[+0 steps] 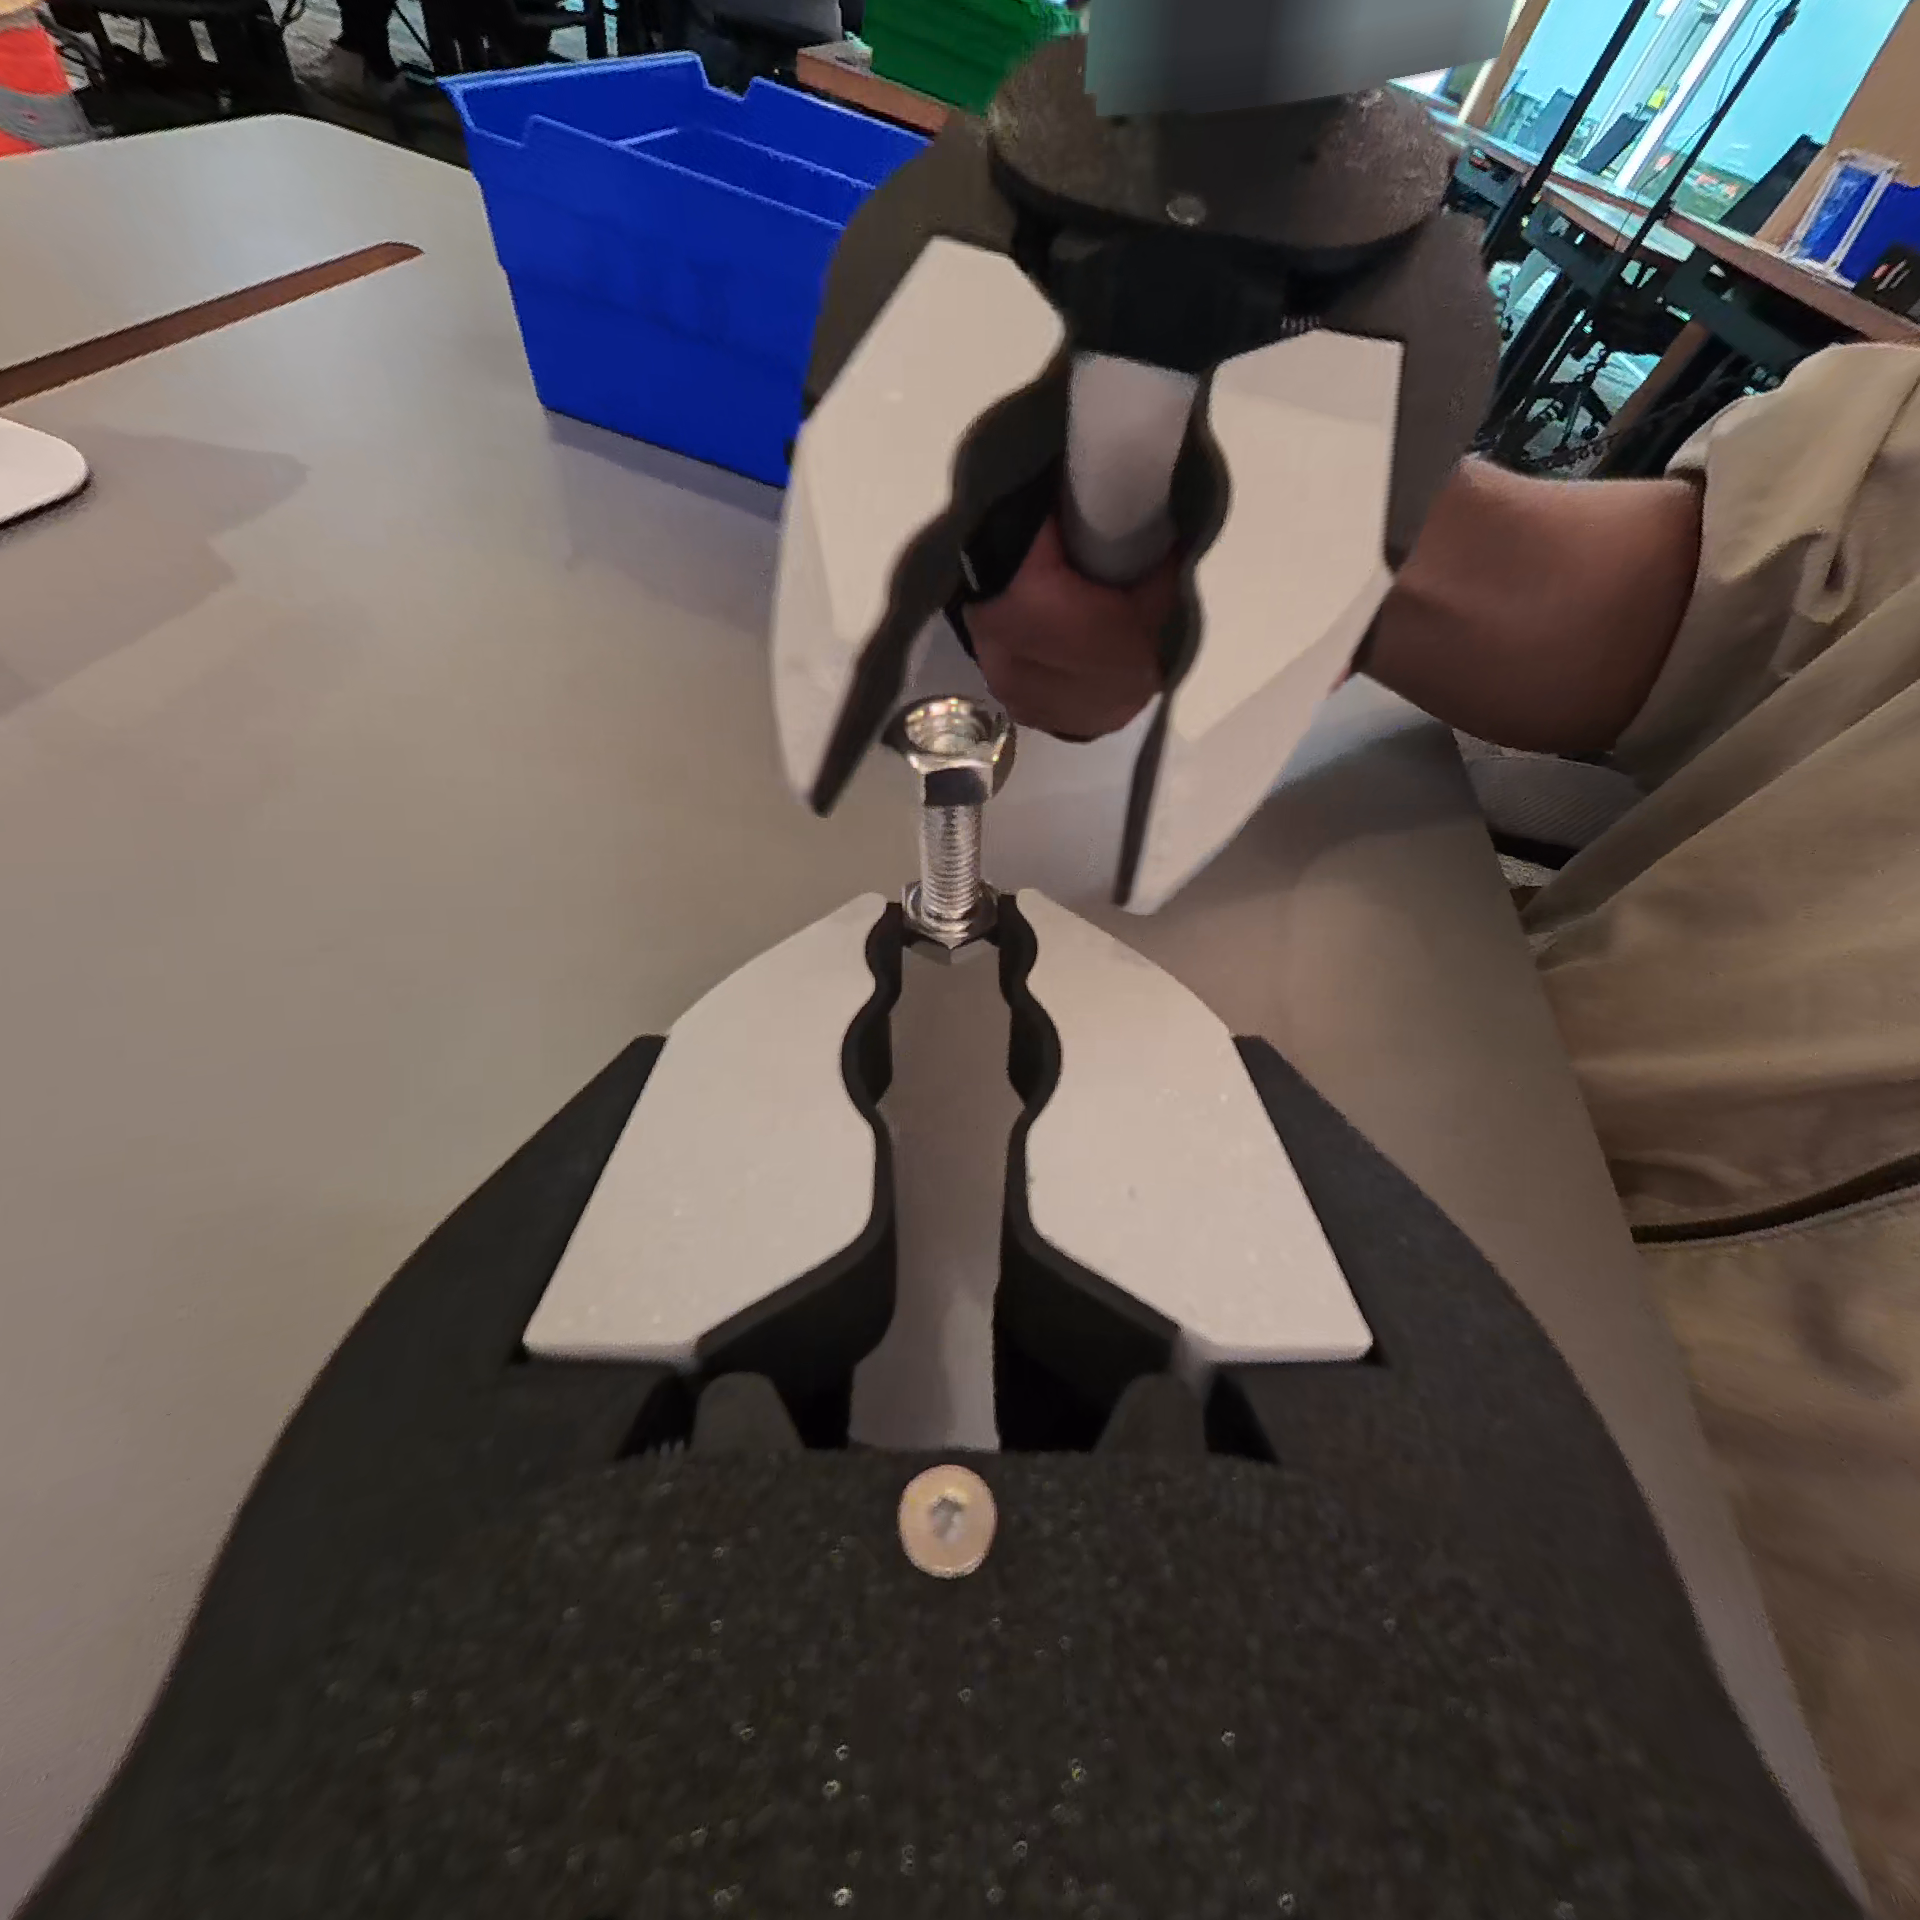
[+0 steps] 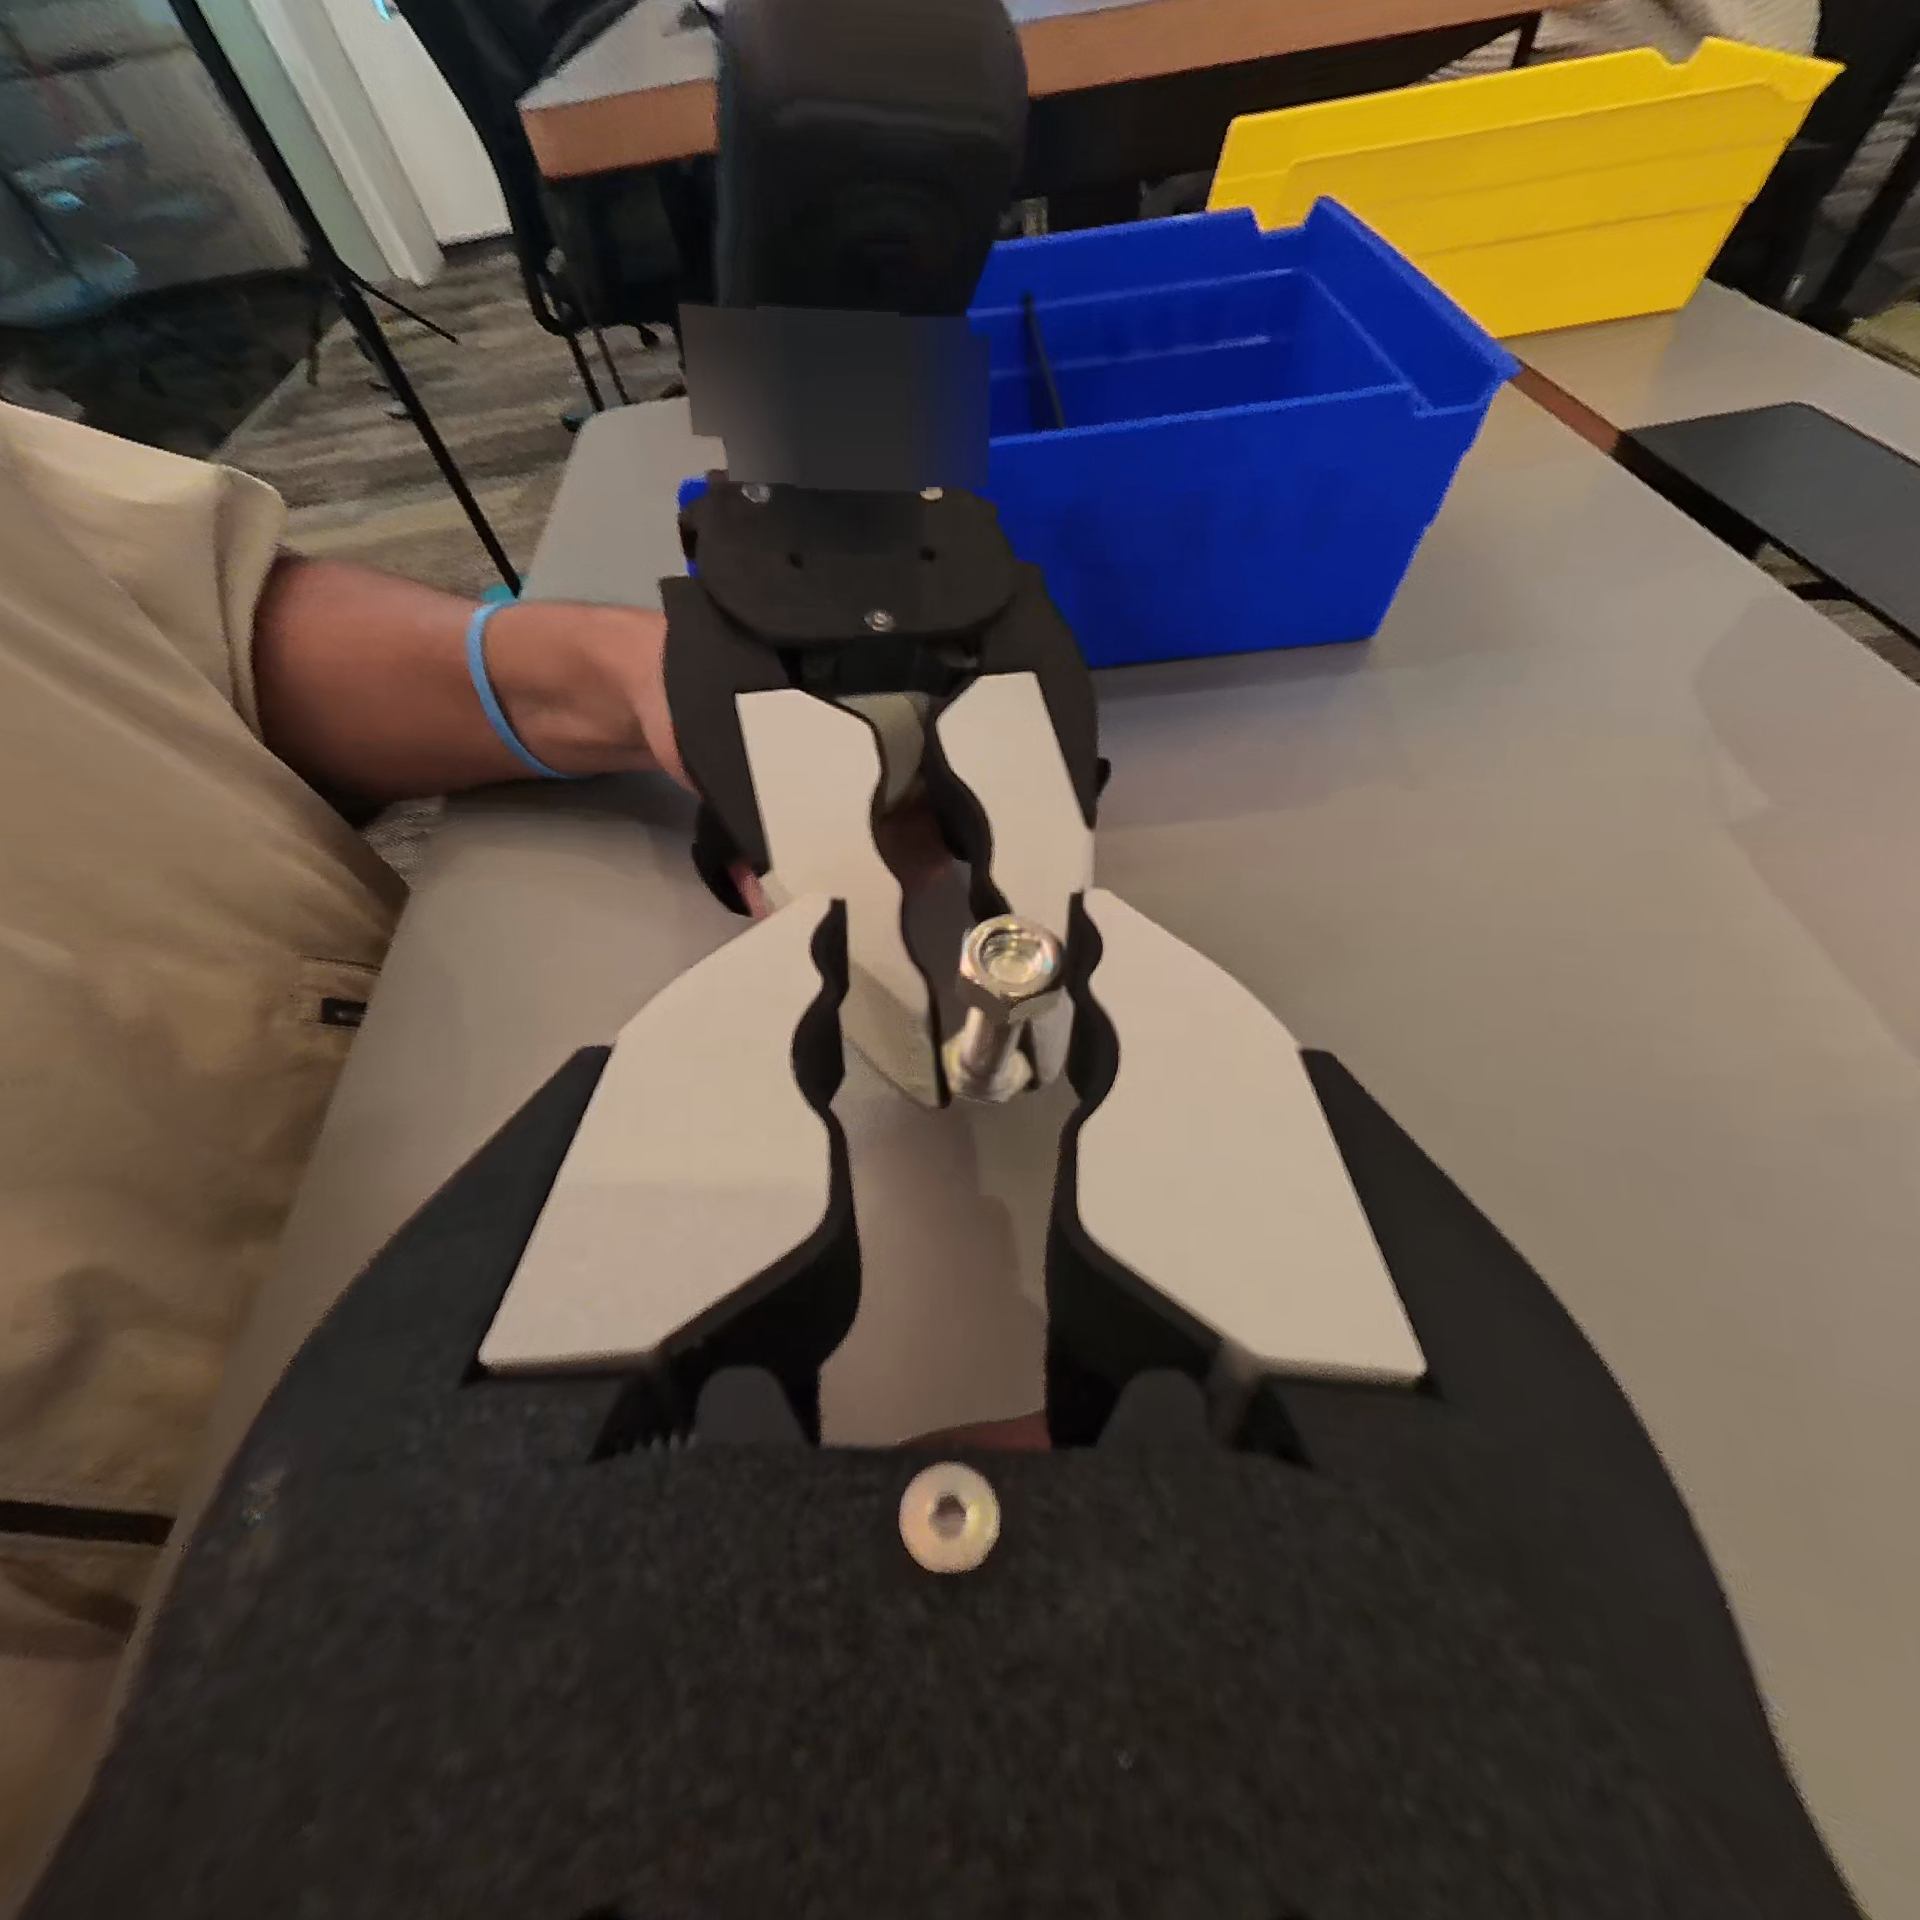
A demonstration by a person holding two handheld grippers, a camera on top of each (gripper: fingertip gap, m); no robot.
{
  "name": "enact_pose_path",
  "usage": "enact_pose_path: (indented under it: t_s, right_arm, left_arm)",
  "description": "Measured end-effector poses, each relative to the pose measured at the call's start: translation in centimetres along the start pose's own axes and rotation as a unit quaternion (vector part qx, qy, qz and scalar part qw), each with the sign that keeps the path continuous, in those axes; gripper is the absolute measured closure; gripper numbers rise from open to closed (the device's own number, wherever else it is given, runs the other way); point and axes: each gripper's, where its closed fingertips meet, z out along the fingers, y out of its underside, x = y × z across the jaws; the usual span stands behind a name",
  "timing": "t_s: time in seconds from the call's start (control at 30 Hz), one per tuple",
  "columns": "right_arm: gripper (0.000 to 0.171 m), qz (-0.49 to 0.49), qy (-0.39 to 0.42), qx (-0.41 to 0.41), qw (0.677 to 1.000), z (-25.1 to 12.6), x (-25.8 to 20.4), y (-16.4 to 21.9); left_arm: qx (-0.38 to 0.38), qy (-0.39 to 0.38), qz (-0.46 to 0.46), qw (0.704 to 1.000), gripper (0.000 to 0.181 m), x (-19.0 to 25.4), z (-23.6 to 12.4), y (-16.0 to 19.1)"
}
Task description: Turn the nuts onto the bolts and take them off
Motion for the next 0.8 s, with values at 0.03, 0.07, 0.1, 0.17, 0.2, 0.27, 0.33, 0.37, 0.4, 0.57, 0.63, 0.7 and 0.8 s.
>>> enact_pose_path:
  t_s: [0.03, 0.07, 0.1, 0.17, 0.2, 0.27, 0.33, 0.37, 0.4, 0.57, 0.63, 0.7, 0.8]
  right_arm:
    - [0.129, 0.004, -0.003, 0.008, 1.0, 0.0, -0.2, -0.1]
    - [0.127, 0.008, -0.002, 0.014, 1.0, -0.2, -0.3, -0.2]
    - [0.125, 0.012, -0.001, 0.019, 1.0, -0.5, -0.4, -0.1]
    - [0.128, 0.019, 0.002, 0.028, 0.999, -1.4, -0.5, 0.0]
    - [0.13, 0.02, 0.005, 0.032, 0.999, -1.9, -0.4, 0.0]
    - [0.131, 0.021, 0.025, 0.042, 0.999, -2.8, 0.1, 0.0]
    - [0.13, 0.029, 0.028, 0.057, 0.998, -2.9, 0.6, -0.4]
    - [0.128, 0.037, 0.023, 0.067, 0.997, -2.6, 0.7, -0.7]
    - [0.126, 0.042, 0.014, 0.073, 0.996, -2.0, 0.6, -1.0]
    - [0.124, 0.051, -0.032, 0.093, 0.994, 0.3, -0.9, -1.5]
    - [0.118, 0.046, -0.021, 0.101, 0.994, -0.1, -1.1, -1.5]
    - [0.12, 0.048, -0.011, 0.103, 0.993, -1.0, -1.0, -1.3]
    - [0.127, 0.045, 0.008, 0.114, 0.992, -2.6, -0.6, -1.3]
  left_arm:
    - [0.003, -0.002, -0.001, 1.0, 0.164, -0.1, -0.1, -0.1]
    - [0.004, 0.002, -0.005, 1.0, 0.164, -0.1, -0.2, -0.1]
    - [0.007, 0.002, -0.007, 1.0, 0.164, -0.2, -0.3, -0.2]
    - [0.011, -0.006, -0.011, 1.0, 0.164, -0.6, -0.6, -0.3]
    - [0.015, -0.008, -0.015, 1.0, 0.164, -0.8, -0.7, -0.4]
    - [0.024, -0.001, -0.021, 0.999, 0.164, -0.7, -1.1, -0.7]
    - [0.031, 0.005, -0.021, 0.999, 0.164, -0.5, -1.1, -0.9]
    - [0.03, 0.014, -0.019, 0.999, 0.164, -0.1, -1.0, -1.0]
    - [0.034, 0.021, -0.016, 0.999, 0.164, 0.2, -1.0, -1.1]
    - [0.044, 0.043, -0.03, 0.998, 0.164, 0.7, -1.0, -1.4]
    - [0.047, 0.045, -0.036, 0.997, 0.164, 0.5, -1.2, -1.4]
    - [0.047, 0.032, -0.04, 0.998, 0.164, -0.1, -1.4, -1.4]
    - [0.057, 0.033, -0.051, 0.996, 0.164, -0.4, -1.8, -1.6]
